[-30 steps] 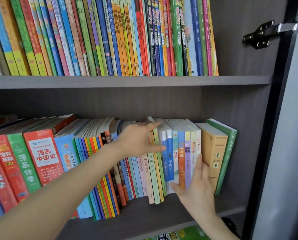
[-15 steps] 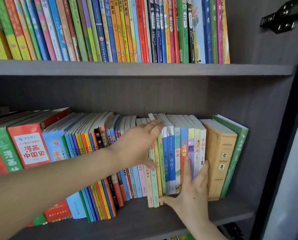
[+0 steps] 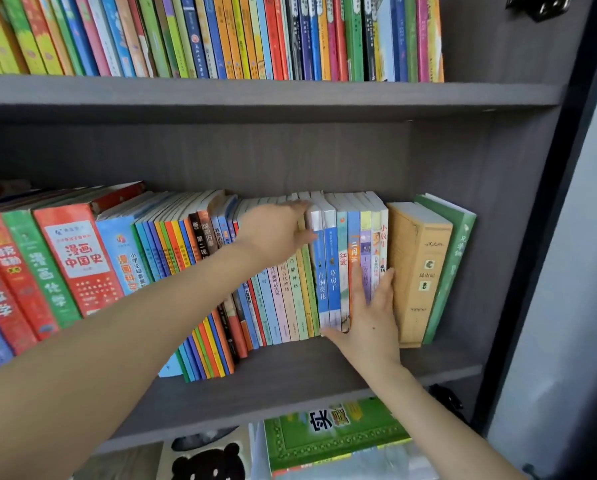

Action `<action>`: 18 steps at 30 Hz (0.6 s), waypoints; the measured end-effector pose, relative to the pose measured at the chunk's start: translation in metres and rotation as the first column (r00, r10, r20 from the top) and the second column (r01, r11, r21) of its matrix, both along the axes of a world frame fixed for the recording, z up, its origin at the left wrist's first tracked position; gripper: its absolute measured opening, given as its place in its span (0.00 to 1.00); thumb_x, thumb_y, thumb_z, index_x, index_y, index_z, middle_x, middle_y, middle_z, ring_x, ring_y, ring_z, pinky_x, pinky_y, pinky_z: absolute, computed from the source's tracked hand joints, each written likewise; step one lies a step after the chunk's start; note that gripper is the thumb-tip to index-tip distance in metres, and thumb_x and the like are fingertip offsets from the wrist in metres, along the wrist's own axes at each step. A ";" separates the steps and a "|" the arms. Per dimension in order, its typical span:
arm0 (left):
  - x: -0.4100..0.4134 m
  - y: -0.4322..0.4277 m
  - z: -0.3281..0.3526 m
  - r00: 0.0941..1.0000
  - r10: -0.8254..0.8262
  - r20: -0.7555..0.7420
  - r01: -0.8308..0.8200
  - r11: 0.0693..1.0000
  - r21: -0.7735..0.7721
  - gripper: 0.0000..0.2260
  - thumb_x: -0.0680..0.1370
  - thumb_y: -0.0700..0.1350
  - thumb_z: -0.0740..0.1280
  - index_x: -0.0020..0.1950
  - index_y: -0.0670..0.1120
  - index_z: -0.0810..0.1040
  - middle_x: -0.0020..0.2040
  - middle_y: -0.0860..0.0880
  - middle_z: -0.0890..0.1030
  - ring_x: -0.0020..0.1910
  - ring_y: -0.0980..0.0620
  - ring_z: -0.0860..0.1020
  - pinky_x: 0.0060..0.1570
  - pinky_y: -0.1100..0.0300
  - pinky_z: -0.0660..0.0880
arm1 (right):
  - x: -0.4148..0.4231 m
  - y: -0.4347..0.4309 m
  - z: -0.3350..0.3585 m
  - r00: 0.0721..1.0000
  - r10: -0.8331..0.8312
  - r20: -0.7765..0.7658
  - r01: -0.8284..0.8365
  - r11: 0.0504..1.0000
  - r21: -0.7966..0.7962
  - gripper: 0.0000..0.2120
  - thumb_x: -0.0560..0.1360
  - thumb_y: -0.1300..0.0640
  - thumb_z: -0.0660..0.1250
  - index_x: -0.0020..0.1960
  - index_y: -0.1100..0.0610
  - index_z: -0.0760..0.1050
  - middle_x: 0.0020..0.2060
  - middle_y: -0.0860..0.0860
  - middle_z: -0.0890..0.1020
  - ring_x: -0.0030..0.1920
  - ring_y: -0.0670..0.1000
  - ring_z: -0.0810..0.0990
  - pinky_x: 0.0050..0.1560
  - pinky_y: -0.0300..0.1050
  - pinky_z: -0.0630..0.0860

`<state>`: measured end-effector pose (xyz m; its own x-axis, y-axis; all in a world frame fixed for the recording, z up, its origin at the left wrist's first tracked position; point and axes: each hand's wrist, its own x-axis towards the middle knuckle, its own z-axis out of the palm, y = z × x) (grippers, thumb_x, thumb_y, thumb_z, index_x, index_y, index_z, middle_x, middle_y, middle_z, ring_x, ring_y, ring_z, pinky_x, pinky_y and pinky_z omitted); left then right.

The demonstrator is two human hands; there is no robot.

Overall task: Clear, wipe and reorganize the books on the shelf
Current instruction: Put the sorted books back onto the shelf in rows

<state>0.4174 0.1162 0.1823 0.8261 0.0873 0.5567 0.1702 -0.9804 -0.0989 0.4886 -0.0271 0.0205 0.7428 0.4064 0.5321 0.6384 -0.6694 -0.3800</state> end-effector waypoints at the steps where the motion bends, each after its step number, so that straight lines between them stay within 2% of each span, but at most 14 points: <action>1: 0.001 -0.001 -0.001 1.000 0.022 0.017 -0.022 1.000 0.008 0.23 0.79 0.56 0.61 0.72 0.48 0.67 0.38 0.53 0.74 0.42 0.52 0.76 0.37 0.59 0.73 | -0.004 -0.006 0.001 1.000 0.010 0.015 -0.010 1.000 -0.005 0.55 0.71 0.42 0.71 0.74 0.45 0.28 0.75 0.64 0.37 0.77 0.62 0.49 0.72 0.53 0.64; 2: 0.002 -0.001 -0.002 0.999 0.047 0.017 -0.047 0.999 0.014 0.21 0.79 0.56 0.62 0.70 0.48 0.69 0.36 0.54 0.72 0.40 0.52 0.75 0.35 0.59 0.72 | -0.008 -0.012 0.003 1.000 0.012 0.024 -0.012 1.000 -0.002 0.50 0.73 0.45 0.70 0.77 0.47 0.34 0.76 0.63 0.43 0.76 0.61 0.55 0.70 0.53 0.67; 3: 0.004 -0.002 -0.002 0.997 0.073 0.007 -0.073 0.997 0.040 0.21 0.79 0.56 0.62 0.69 0.47 0.69 0.35 0.54 0.71 0.39 0.52 0.75 0.35 0.59 0.71 | -0.011 -0.020 0.007 0.998 -0.001 0.059 -0.001 0.999 0.035 0.44 0.74 0.49 0.70 0.79 0.51 0.45 0.76 0.62 0.53 0.73 0.60 0.64 0.65 0.52 0.72; 4: 0.005 -0.003 -0.001 0.994 0.110 -0.012 -0.108 0.990 0.086 0.23 0.79 0.57 0.61 0.71 0.47 0.67 0.37 0.52 0.72 0.39 0.51 0.75 0.34 0.59 0.71 | -0.014 -0.027 0.010 0.992 -0.031 0.126 0.016 0.993 0.118 0.36 0.73 0.53 0.71 0.76 0.56 0.59 0.72 0.61 0.66 0.65 0.59 0.74 0.57 0.52 0.77; 5: 0.006 -0.002 -0.001 0.990 0.140 -0.021 -0.136 0.981 0.139 0.26 0.79 0.58 0.61 0.73 0.46 0.64 0.40 0.50 0.74 0.38 0.51 0.75 0.33 0.58 0.72 | -0.016 -0.034 0.012 0.978 -0.085 0.193 0.039 0.973 0.229 0.26 0.72 0.57 0.72 0.68 0.58 0.70 0.64 0.58 0.76 0.54 0.59 0.81 0.47 0.52 0.80; 6: 0.006 -0.003 -0.002 0.988 0.154 -0.020 -0.148 0.972 0.184 0.29 0.79 0.59 0.60 0.75 0.46 0.61 0.46 0.48 0.77 0.39 0.51 0.75 0.33 0.58 0.72 | -0.020 -0.044 0.015 0.964 -0.149 0.219 0.068 0.938 0.339 0.18 0.71 0.60 0.73 0.60 0.59 0.76 0.54 0.56 0.81 0.45 0.58 0.83 0.40 0.50 0.80; 7: 0.005 -0.002 -0.004 0.987 0.158 -0.014 -0.151 0.964 0.221 0.32 0.78 0.61 0.60 0.77 0.46 0.58 0.55 0.47 0.78 0.42 0.50 0.77 0.33 0.60 0.71 | -0.022 -0.053 0.017 0.956 -0.203 0.211 0.097 0.899 0.428 0.14 0.71 0.62 0.72 0.55 0.60 0.78 0.48 0.55 0.83 0.41 0.57 0.83 0.38 0.48 0.79; 8: 0.002 -0.001 -0.006 0.988 0.156 -0.019 -0.147 0.959 0.243 0.35 0.77 0.63 0.61 0.77 0.46 0.55 0.65 0.46 0.75 0.47 0.50 0.79 0.32 0.61 0.70 | -0.021 -0.061 0.019 0.955 -0.237 0.179 0.121 0.860 0.495 0.11 0.71 0.63 0.72 0.53 0.60 0.78 0.45 0.54 0.83 0.40 0.57 0.83 0.38 0.46 0.78; 10: -0.001 -0.004 -0.009 0.986 0.162 -0.028 -0.150 0.956 0.250 0.40 0.74 0.67 0.60 0.78 0.47 0.53 0.71 0.46 0.71 0.51 0.50 0.80 0.26 0.63 0.64 | -0.015 -0.074 0.025 0.962 -0.264 0.073 0.184 0.818 0.545 0.11 0.72 0.61 0.71 0.53 0.61 0.77 0.46 0.54 0.82 0.42 0.56 0.82 0.40 0.45 0.74; 12: 0.000 -0.008 -0.008 0.986 0.164 0.000 -0.160 0.963 0.218 0.41 0.73 0.70 0.59 0.78 0.48 0.54 0.69 0.46 0.72 0.49 0.50 0.80 0.23 0.63 0.60 | -0.005 -0.076 0.027 0.972 -0.230 -0.044 0.222 0.844 0.488 0.17 0.75 0.55 0.69 0.60 0.60 0.73 0.50 0.54 0.81 0.47 0.56 0.81 0.44 0.46 0.74; 14: 0.003 -0.010 -0.009 0.988 0.146 0.044 -0.152 0.971 0.186 0.39 0.73 0.69 0.59 0.77 0.48 0.57 0.67 0.47 0.75 0.49 0.51 0.80 0.25 0.64 0.60 | 0.000 -0.064 0.026 0.973 -0.216 -0.081 0.231 0.898 0.376 0.23 0.76 0.52 0.68 0.66 0.61 0.68 0.53 0.55 0.81 0.49 0.56 0.82 0.46 0.47 0.76; 16: 0.005 -0.011 -0.013 0.987 0.131 0.089 -0.145 0.975 0.171 0.37 0.74 0.67 0.60 0.76 0.49 0.58 0.63 0.48 0.77 0.48 0.52 0.79 0.27 0.63 0.61 | 0.010 -0.045 0.022 0.956 -0.294 -0.016 0.290 0.929 0.231 0.29 0.77 0.53 0.67 0.72 0.66 0.62 0.54 0.58 0.79 0.48 0.58 0.81 0.44 0.49 0.77; 18: 0.006 -0.012 -0.013 0.986 0.125 0.110 -0.145 0.969 0.199 0.35 0.75 0.66 0.60 0.76 0.51 0.57 0.58 0.49 0.79 0.42 0.53 0.75 0.25 0.62 0.58 | 0.027 -0.032 0.026 0.926 -0.372 0.062 0.361 0.922 0.140 0.31 0.79 0.56 0.63 0.74 0.70 0.55 0.56 0.60 0.78 0.49 0.57 0.80 0.44 0.47 0.77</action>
<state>0.4230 0.1040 0.1690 0.7561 0.0698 0.6507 0.3180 -0.9082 -0.2722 0.5154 -0.0587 0.0464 0.7766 0.0416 0.6286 0.3912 -0.8139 -0.4295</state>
